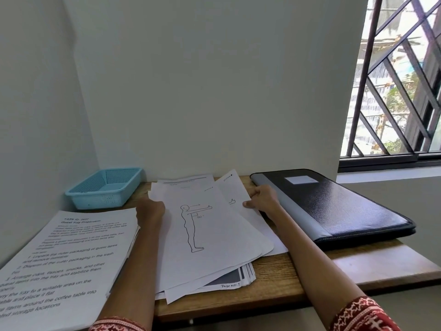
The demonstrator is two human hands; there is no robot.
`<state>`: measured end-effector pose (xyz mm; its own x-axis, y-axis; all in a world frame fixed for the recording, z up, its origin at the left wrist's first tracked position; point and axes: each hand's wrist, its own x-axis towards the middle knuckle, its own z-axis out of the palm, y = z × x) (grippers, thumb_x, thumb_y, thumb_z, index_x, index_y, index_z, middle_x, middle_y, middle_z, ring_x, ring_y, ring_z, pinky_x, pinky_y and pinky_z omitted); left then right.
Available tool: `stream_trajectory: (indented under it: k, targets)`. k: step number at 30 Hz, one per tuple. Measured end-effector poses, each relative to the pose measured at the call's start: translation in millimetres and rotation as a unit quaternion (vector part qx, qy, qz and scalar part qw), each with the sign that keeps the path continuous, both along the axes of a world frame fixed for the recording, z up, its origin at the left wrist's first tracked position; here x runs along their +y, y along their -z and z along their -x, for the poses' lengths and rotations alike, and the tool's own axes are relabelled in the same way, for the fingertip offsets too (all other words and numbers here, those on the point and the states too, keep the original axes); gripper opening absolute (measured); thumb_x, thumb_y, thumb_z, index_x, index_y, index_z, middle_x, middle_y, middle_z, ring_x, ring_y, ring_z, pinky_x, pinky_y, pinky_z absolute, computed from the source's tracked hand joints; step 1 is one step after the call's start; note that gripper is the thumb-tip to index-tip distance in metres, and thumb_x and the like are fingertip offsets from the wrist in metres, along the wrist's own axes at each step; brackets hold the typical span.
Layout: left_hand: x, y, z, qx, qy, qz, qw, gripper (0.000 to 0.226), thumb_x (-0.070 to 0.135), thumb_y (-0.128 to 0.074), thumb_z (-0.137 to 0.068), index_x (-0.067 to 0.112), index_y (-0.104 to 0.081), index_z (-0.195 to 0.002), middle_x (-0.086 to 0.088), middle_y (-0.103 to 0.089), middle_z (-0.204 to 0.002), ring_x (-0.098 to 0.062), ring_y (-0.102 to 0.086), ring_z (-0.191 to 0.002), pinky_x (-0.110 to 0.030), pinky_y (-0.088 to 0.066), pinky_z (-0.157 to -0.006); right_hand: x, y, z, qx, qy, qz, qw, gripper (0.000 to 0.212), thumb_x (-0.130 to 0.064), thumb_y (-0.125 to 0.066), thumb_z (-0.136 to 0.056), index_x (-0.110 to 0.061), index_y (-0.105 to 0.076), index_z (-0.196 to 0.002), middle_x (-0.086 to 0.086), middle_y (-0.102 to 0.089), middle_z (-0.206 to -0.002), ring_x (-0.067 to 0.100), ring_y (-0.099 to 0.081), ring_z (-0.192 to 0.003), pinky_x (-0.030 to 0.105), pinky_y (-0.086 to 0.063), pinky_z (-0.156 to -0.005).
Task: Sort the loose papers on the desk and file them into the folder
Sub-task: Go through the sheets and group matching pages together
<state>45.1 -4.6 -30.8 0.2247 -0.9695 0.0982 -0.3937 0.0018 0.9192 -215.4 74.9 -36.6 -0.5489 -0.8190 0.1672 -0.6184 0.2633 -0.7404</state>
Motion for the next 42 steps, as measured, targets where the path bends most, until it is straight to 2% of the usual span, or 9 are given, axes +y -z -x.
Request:
stream_trajectory:
  k: [5, 11, 13, 16, 19, 26, 30, 37, 42]
  targets:
    - [-1.0, -1.0, 1.9, 0.032, 0.007, 0.019, 0.999, 0.037, 0.003, -0.051, -0.090, 0.002, -0.052, -0.127, -0.019, -0.056, -0.128, -0.038, -0.051, -0.117, -0.038, -0.040, -0.094, 0.4, -1.1, 0.4, -0.010, -0.002, 0.001, 1.000, 0.017, -0.016, -0.082, -0.071, -0.009, -0.066, -0.075, -0.002, -0.060, -0.071, 0.015, -0.057, -0.074, 0.035, -0.051, -0.075]
    - [-6.3, -1.0, 4.3, 0.138, 0.041, 0.031, 0.989, 0.038, -0.001, -0.050, -0.088, 0.004, -0.054, -0.126, -0.017, -0.057, -0.128, -0.034, -0.052, -0.118, -0.034, -0.040, -0.094, 6.2, -8.4, -4.4, 0.047, 0.061, 0.098, 0.992, 0.024, -0.017, -0.070, -0.081, -0.009, -0.064, -0.103, 0.003, -0.063, -0.100, 0.022, -0.059, -0.095, 0.033, -0.046, -0.081]
    - [-8.0, -1.3, 6.1, 0.185, 0.067, 0.033, 0.980, 0.038, -0.003, -0.049, -0.089, 0.004, -0.054, -0.126, -0.015, -0.057, -0.127, -0.031, -0.053, -0.117, -0.031, -0.040, -0.093, 8.5, -16.3, -11.8, -0.024, 0.005, 0.151, 0.988, 0.021, -0.020, -0.069, -0.085, -0.011, -0.062, -0.102, 0.001, -0.062, -0.096, 0.017, -0.058, -0.087, 0.030, -0.048, -0.077]
    - [-7.6, -2.8, 8.3, 0.219, 0.087, 0.031, 0.971, 0.036, -0.001, -0.048, -0.092, 0.005, -0.053, -0.127, -0.012, -0.057, -0.127, -0.029, -0.053, -0.117, -0.032, -0.039, -0.096, 10.5, -17.7, -24.5, -0.195, -0.120, 0.099, 0.968, 0.024, -0.008, -0.065, -0.088, -0.007, -0.058, -0.111, 0.007, -0.064, -0.087, 0.012, -0.057, -0.067, 0.019, -0.047, -0.056]
    - [-7.3, -3.4, 10.5, 0.225, 0.087, 0.032, 0.970, 0.034, 0.000, -0.048, -0.094, 0.002, -0.053, -0.127, -0.015, -0.057, -0.127, -0.030, -0.053, -0.116, -0.030, -0.039, -0.092, 10.9, -15.3, -22.1, -0.219, -0.122, 0.064, 0.966, 0.038, 0.014, -0.053, -0.084, -0.002, -0.056, -0.118, 0.007, -0.064, -0.074, 0.014, -0.057, -0.062, 0.020, -0.045, -0.053]
    - [-8.5, -4.5, 11.6, 0.184, 0.094, 0.040, 0.978, 0.035, 0.001, -0.046, -0.096, 0.000, -0.049, -0.131, -0.016, -0.054, -0.130, -0.031, -0.051, -0.119, -0.029, -0.037, -0.091, 13.0, -16.1, -21.8, -0.264, -0.113, 0.071, 0.955, 0.025, 0.019, -0.055, -0.079, -0.004, -0.060, -0.089, 0.012, -0.059, -0.073, 0.016, -0.053, -0.059, 0.016, -0.040, -0.047]
    - [-14.8, 7.1, 5.4, 0.117, 0.065, 0.041, 0.990, 0.036, 0.001, -0.047, -0.093, -0.001, -0.049, -0.130, -0.019, -0.053, -0.131, -0.035, -0.050, -0.120, -0.035, -0.038, -0.097, 13.2, -18.7, -20.7, -0.271, -0.062, 0.123, 0.953, 0.018, 0.010, -0.065, -0.078, -0.004, -0.062, -0.087, 0.004, -0.055, -0.069, 0.012, -0.048, -0.057, 0.013, -0.039, -0.042]
    - [-18.2, 6.2, -6.6, 0.053, -0.009, 0.032, 0.998, 0.043, 0.006, -0.045, -0.095, 0.004, -0.042, -0.137, -0.020, -0.049, -0.135, -0.039, -0.046, -0.123, -0.042, -0.037, -0.101, 7.8, -12.8, -3.5, -0.225, 0.008, 0.185, 0.957, 0.023, 0.006, -0.058, -0.082, -0.013, -0.068, -0.073, 0.001, -0.066, -0.072, 0.012, -0.060, -0.065, 0.029, -0.054, -0.070]
    - [-19.2, 6.9, -5.8, 0.051, -0.004, 0.038, 0.998, 0.044, 0.006, -0.045, -0.095, 0.005, -0.042, -0.138, -0.019, -0.049, -0.136, -0.039, -0.045, -0.124, -0.043, -0.035, -0.103, 4.7, -12.9, -4.3, -0.165, 0.031, 0.201, 0.965, 0.023, 0.002, -0.054, -0.082, -0.016, -0.068, -0.078, -0.001, -0.065, -0.078, 0.012, -0.057, -0.069, 0.024, -0.048, -0.065]
